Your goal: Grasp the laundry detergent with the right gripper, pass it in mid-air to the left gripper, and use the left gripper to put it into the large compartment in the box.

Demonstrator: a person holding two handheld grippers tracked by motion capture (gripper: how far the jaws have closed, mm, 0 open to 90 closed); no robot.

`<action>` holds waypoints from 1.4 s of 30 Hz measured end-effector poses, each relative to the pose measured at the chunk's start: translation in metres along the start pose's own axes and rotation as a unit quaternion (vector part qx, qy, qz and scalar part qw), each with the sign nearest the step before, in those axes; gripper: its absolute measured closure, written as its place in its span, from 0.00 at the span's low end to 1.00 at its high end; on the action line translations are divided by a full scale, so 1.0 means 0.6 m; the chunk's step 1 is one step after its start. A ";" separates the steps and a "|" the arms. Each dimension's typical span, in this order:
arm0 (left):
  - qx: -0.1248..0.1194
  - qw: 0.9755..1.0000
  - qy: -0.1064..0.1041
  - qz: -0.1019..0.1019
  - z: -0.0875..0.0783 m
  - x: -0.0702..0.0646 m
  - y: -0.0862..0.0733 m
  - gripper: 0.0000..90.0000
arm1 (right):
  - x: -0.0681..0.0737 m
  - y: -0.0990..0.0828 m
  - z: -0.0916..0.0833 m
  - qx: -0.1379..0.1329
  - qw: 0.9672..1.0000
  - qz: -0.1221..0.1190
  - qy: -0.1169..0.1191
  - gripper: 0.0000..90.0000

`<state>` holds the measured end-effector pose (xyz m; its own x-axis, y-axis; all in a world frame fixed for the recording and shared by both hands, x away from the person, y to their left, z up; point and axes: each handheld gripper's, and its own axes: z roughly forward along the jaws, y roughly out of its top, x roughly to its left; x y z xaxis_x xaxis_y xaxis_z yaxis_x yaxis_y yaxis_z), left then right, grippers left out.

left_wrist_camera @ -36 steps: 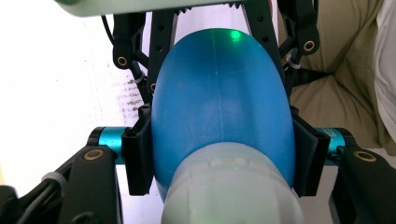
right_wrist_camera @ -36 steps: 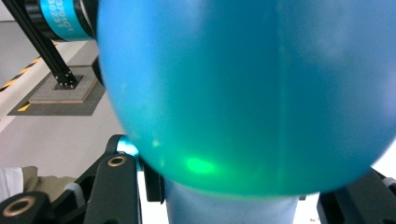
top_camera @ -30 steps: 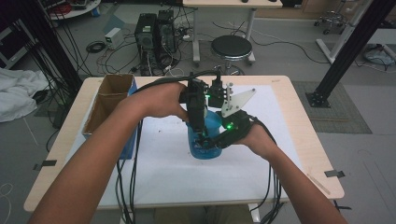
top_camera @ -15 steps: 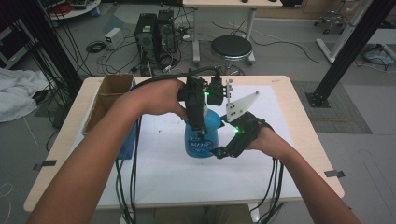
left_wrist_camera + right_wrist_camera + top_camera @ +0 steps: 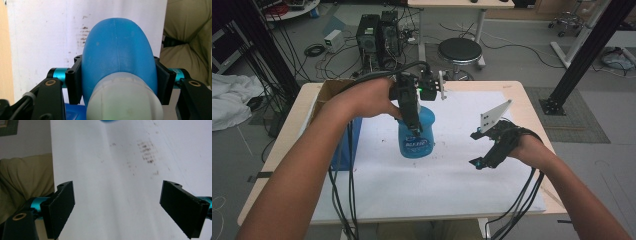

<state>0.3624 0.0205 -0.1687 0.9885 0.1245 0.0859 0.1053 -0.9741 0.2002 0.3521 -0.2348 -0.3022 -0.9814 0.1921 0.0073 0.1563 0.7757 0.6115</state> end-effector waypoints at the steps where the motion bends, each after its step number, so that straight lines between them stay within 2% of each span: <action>1: -0.001 1.000 0.003 -0.006 -0.001 0.002 -0.002 0.42 | -0.003 -0.004 -0.004 0.003 1.000 0.007 -0.005 0.08; 2: 0.000 1.000 0.007 -0.010 -0.002 0.006 -0.004 0.42 | -0.005 -0.007 -0.006 0.011 1.000 0.021 -0.005 0.01; 3: -0.003 1.000 0.010 -0.019 -0.003 0.008 -0.007 0.42 | -0.009 -0.011 -0.010 0.018 0.999 0.035 0.001 0.01; 4: -0.004 1.000 0.013 -0.028 -0.004 0.012 -0.009 0.42 | -0.012 -0.016 -0.013 0.021 0.999 0.039 -0.001 0.01; 5: -0.004 0.999 0.016 -0.034 -0.006 0.015 -0.012 0.42 | -0.013 -0.020 -0.017 0.021 0.999 0.037 -0.008 0.01; 8: -0.007 0.998 0.025 -0.061 -0.012 0.025 -0.020 0.42 | -0.016 -0.032 -0.029 0.027 0.998 0.052 -0.025 0.01; 11: -0.006 0.996 0.033 -0.086 -0.023 0.033 -0.029 0.42 | -0.017 -0.044 -0.042 0.039 0.995 0.066 -0.064 0.01; 14: -0.009 0.995 0.034 -0.094 -0.039 0.035 -0.036 0.42 | -0.020 -0.053 -0.055 0.069 0.992 0.087 -0.063 0.02; 16: -0.011 0.994 0.036 -0.104 -0.052 0.036 -0.041 0.42 | -0.020 -0.061 -0.064 0.083 0.991 0.082 -0.071 0.02; 19: -0.016 0.991 0.041 -0.123 -0.078 0.040 -0.054 0.42 | -0.019 -0.071 -0.075 0.105 0.990 0.067 -0.069 0.02; 20: -0.015 0.991 0.042 -0.125 -0.084 0.041 -0.058 0.42 | -0.019 -0.074 -0.080 0.109 0.989 0.068 -0.068 0.02; 22: -0.025 0.989 0.045 -0.139 -0.101 0.043 -0.070 0.42 | -0.019 -0.077 -0.086 0.111 0.990 0.061 -0.069 0.02; 24: -0.033 0.988 0.043 -0.148 -0.121 0.045 -0.085 0.42 | -0.019 -0.079 -0.092 0.109 0.990 0.059 -0.068 0.02; 28: -0.032 0.985 0.049 -0.160 -0.147 0.047 -0.112 0.42 | -0.020 -0.080 -0.101 0.099 0.991 0.060 -0.071 0.02; 35: -0.043 0.979 0.060 -0.187 -0.181 0.054 -0.169 0.42 | -0.023 -0.077 -0.102 0.093 0.992 0.062 -0.066 0.02; 37: -0.045 0.977 0.066 -0.199 -0.191 0.056 -0.187 0.42 | -0.025 -0.077 -0.102 0.093 0.992 0.062 -0.064 0.02; 42: -0.048 0.972 0.083 -0.214 -0.209 0.060 -0.231 0.42 | -0.028 -0.076 -0.101 0.091 0.992 0.061 -0.065 0.02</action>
<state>0.3700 0.1839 -0.0709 0.8245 0.5511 0.1285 0.4849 -0.8051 0.3418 0.3547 -0.3095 -0.2824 -0.9332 0.3576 -0.0364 0.3022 0.8352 0.4594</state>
